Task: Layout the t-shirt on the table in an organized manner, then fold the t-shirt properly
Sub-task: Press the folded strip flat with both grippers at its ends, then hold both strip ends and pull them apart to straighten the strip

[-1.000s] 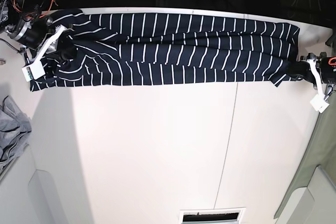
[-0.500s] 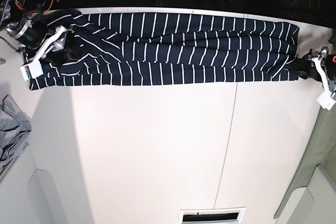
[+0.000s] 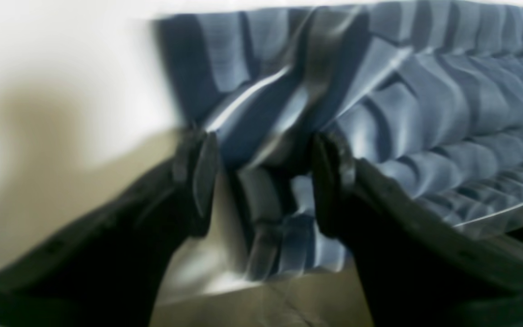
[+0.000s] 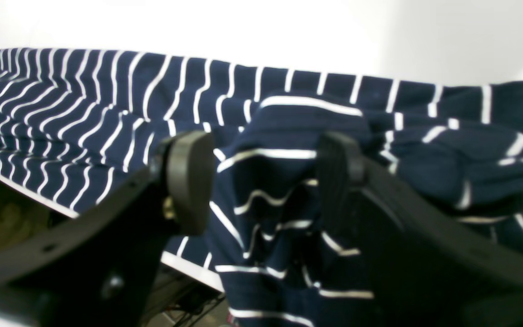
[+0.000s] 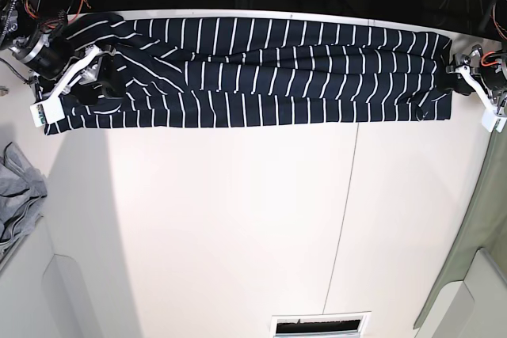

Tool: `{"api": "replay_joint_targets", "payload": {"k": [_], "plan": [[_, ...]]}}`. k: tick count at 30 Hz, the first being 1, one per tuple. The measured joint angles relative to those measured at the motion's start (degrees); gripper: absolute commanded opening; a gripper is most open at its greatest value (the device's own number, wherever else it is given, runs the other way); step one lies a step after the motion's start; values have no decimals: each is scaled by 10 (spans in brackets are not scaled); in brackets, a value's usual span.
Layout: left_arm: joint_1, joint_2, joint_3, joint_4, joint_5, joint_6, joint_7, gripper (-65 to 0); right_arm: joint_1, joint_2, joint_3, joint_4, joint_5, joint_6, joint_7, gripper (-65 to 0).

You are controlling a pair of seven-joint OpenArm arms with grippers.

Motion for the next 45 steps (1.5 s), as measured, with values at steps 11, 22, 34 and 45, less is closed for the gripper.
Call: {"api": "replay_joint_targets", "payload": {"k": [11, 22, 34, 45], "plan": [[-1, 9, -2, -10, -54, -20, 27, -301, -1, 0, 0, 0, -3, 0, 0, -294], [1, 29, 0, -17, -84, -35, 47, -301, -1, 0, 0, 0, -3, 0, 0, -294], [12, 56, 10, -33, -176, -106, 57, -421, -3, 0, 0, 0, -3, 0, 0, -294], [13, 48, 11, -34, -112, -106, -25, -650, -2, 0, 0, 0, 3, 0, 0, -294]]}}
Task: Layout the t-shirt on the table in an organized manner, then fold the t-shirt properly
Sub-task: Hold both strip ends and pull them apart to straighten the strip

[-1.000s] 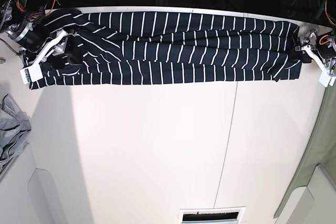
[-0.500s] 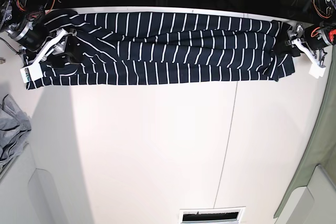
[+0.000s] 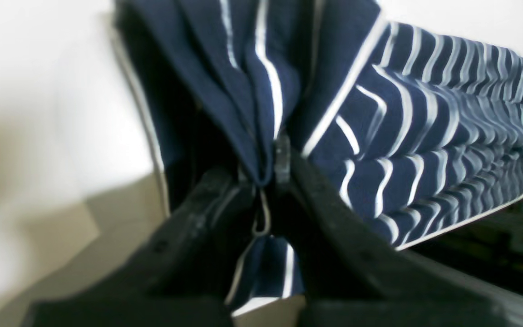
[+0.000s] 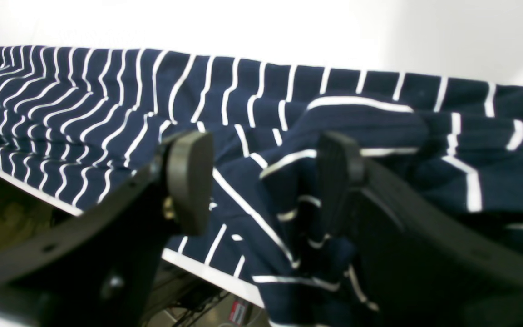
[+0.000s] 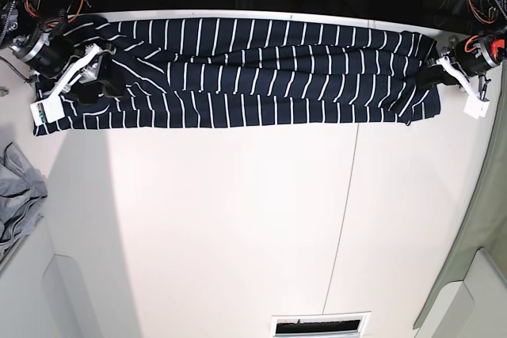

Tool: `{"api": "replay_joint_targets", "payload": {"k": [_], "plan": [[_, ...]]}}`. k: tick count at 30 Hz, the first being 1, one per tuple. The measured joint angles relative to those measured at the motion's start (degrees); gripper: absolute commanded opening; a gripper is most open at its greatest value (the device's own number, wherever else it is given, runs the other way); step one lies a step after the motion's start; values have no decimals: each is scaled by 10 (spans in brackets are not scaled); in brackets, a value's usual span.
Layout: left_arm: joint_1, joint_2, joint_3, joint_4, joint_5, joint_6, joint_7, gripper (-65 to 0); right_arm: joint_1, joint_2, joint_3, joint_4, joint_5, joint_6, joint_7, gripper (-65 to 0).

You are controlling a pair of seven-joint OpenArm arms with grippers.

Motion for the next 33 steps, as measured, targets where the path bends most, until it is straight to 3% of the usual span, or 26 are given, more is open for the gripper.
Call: {"api": "replay_joint_targets", "payload": {"k": [11, 16, 24, 25, 27, 29, 33], "plan": [[-15, -115, 0, 44, 35, -1, -5, -650, 0, 0, 0, 0, 0, 0, 0, -294], [-15, -119, 1, 88, 35, -2, 18, -650, 0, 0, 0, 0, 0, 0, 0, -294], [-15, -112, 1, 66, 64, 8, 9, -650, 0, 0, 0, 0, 0, 0, 0, -294], [-15, -112, 1, 57, 72, 18, -1, -618, 0, 0, 0, 0, 0, 0, 0, -294], [-15, -111, 1, 31, 88, 31, -33, -474, 0, 0, 0, 0, 0, 0, 0, -294], [-15, -112, 1, -3, 97, 41, -78, -382, 0, 0, 0, 0, 0, 0, 0, -294], [-27, -98, 0, -69, 118, 41, -114, -357, 0, 0, 0, 0, 0, 0, 0, -294]]}}
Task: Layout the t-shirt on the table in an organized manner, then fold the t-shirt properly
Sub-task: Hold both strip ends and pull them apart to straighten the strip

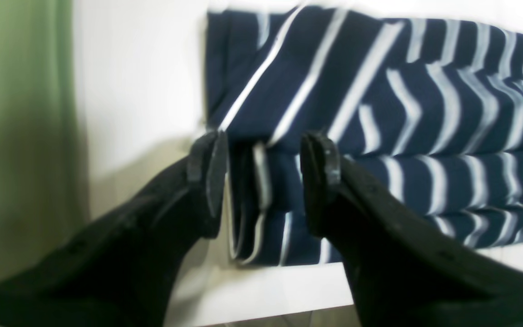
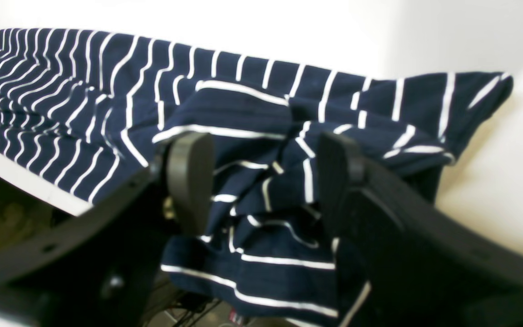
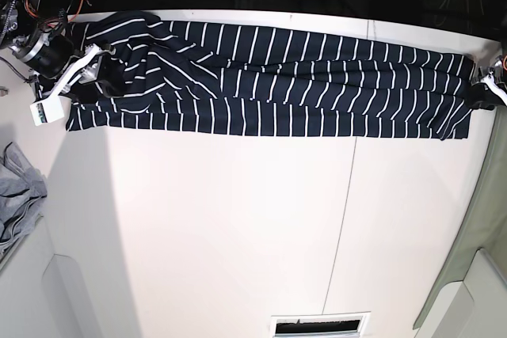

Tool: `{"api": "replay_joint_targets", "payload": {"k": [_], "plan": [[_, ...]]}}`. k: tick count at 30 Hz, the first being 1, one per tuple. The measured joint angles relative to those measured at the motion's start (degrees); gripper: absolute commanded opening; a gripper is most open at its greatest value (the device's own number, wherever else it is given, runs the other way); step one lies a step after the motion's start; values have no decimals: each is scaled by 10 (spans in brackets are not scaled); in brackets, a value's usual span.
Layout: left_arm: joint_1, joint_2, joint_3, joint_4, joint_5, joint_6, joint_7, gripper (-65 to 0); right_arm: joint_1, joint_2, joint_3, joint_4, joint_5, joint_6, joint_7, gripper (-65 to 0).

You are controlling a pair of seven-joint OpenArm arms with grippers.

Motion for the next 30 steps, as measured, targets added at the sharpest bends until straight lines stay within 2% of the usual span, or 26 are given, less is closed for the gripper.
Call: {"api": "replay_joint_targets", "payload": {"k": [5, 12, 16, 18, 19, 20, 22, 23, 30], "plan": [[-30, 33, -1, -61, 9, 0, -13, -357, 0, 0, 0, 0, 0, 0, 0, -294], [-39, 38, -1, -70, 8, 0, -21, -357, 0, 0, 0, 0, 0, 0, -9, -294], [-40, 56, -3, -70, 3, -27, -15, -357, 0, 0, 0, 0, 0, 0, -9, -294], [-40, 71, -5, -69, -2, -29, -17, -360, 0, 0, 0, 0, 1, 0, -9, -294], [-41, 76, -6, -69, -3, -29, -19, -385, 0, 0, 0, 0, 1, 0, -9, -294], [-42, 81, -5, -69, -3, -29, -21, -443, 0, 0, 0, 0, 0, 0, -9, -294], [-42, 88, -5, -69, -6, -29, -20, -609, 0, 0, 0, 0, 0, 0, -9, -294], [-42, 92, -5, -69, -8, -29, -21, -650, 0, 0, 0, 0, 1, 0, -9, -294], [-40, 86, -3, -66, -31, -42, -22, -650, 0, 0, 0, 0, 2, 0, -9, -294]]}}
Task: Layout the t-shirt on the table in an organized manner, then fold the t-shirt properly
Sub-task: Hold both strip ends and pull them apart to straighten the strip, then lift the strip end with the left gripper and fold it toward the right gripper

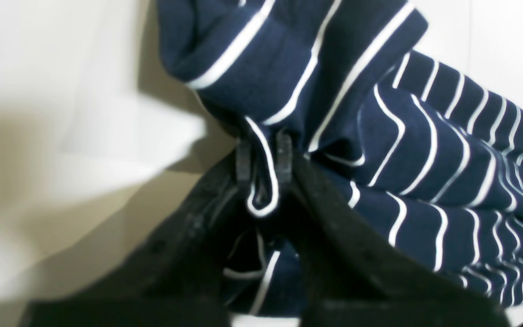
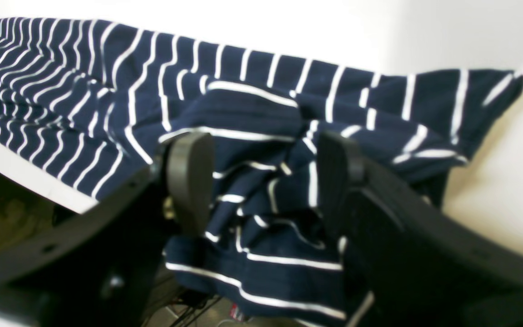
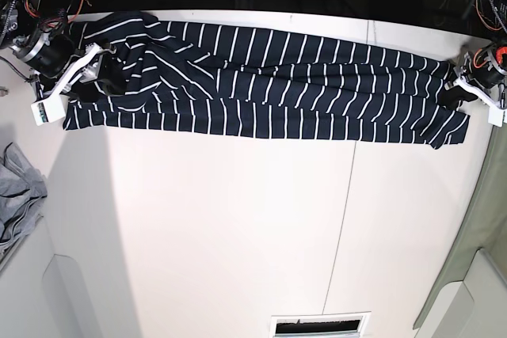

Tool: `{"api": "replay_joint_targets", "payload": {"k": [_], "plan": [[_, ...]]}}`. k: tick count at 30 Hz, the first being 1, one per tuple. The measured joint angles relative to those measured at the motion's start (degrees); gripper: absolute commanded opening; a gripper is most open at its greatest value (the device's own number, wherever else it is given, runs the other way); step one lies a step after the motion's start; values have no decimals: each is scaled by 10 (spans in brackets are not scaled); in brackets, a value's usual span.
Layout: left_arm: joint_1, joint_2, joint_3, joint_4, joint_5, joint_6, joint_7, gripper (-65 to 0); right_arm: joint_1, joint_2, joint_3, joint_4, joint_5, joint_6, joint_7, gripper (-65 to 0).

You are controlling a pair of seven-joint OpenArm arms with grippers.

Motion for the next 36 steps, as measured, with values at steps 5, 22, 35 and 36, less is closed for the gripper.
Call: {"api": "replay_joint_targets", "payload": {"k": [5, 22, 35, 36], "plan": [[12, -33, 2, 70, 4, 0, 28, -650, 0, 0, 0, 0, 0, 0, 0, -294], [107, 18, 109, 475, 15, -4, 71, -650, 0, 0, 0, 0, -2, 0, 0, -294], [80, 136, 250, 407, 169, 42, 3, -390, 0, 0, 0, 0, -4, -1, 0, -294], [76, 141, 250, 402, 170, 42, 3, -387, 0, 0, 0, 0, -4, -2, 0, -294]]}}
